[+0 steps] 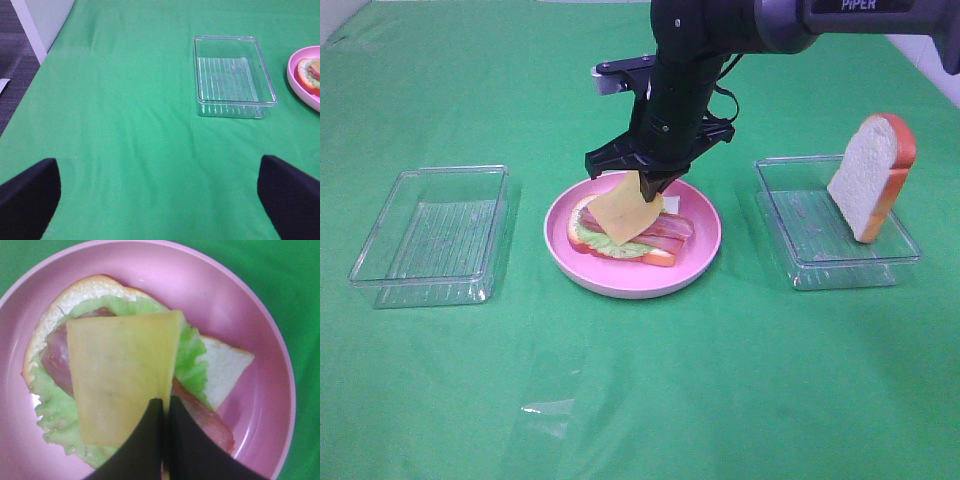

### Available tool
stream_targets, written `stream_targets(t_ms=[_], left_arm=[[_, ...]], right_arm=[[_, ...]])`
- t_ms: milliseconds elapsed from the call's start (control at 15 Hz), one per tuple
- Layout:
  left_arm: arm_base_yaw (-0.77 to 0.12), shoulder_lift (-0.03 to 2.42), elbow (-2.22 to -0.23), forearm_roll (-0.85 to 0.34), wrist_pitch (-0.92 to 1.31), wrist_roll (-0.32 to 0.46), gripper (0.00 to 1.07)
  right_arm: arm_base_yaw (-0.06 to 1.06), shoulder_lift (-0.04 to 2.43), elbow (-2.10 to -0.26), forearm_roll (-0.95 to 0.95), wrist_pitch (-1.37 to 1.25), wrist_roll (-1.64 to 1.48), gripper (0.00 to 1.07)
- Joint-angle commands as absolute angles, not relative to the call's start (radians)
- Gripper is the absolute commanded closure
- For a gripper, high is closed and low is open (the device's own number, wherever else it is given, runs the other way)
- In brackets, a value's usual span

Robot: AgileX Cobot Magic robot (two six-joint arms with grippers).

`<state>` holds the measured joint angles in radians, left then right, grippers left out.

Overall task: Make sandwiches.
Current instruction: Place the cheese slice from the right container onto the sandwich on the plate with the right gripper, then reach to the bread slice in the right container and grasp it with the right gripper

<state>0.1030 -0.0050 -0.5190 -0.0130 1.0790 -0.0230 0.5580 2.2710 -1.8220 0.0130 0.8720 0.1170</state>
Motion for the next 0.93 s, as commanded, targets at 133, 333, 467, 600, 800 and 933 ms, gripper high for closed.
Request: stream_targets(t_ms=[133, 333, 467, 600, 800, 933], left_arm=[[0.105, -0.02, -0.517, -0.015, 1.074, -0.024, 0.06], [0.105, -0.02, -0.517, -0.015, 1.074, -0.024, 0.06], [0.105, -0.02, -0.517, -0.015, 1.074, -0.024, 0.06], [0.105, -0.02, -0.517, -0.015, 1.074, -0.024, 0.06], [0.105, -0.02, -0.517, -0.015, 1.074, -0.024, 0.06], [0.105, -0.02, -0.517, -0.015, 1.074, -0.024, 0.06]], right_arm=[[0.56, 2.273, -1.828, 0.011, 0.888, 0.116, 1.02], [0.56, 2.25, -1.828, 0.008, 0.887, 0.082, 0.19], [0.56, 2.228, -1.828, 0.0, 0.892, 0.067, 0.11], [0.56, 2.218, -1.866, 0.0, 0.946, 0.068, 0.11], [0.559, 2.218, -1.978, 0.0, 1.056, 0.044, 0.11], [0.556, 2.218, -2.065, -0.018, 1.138, 0.038, 0.11]])
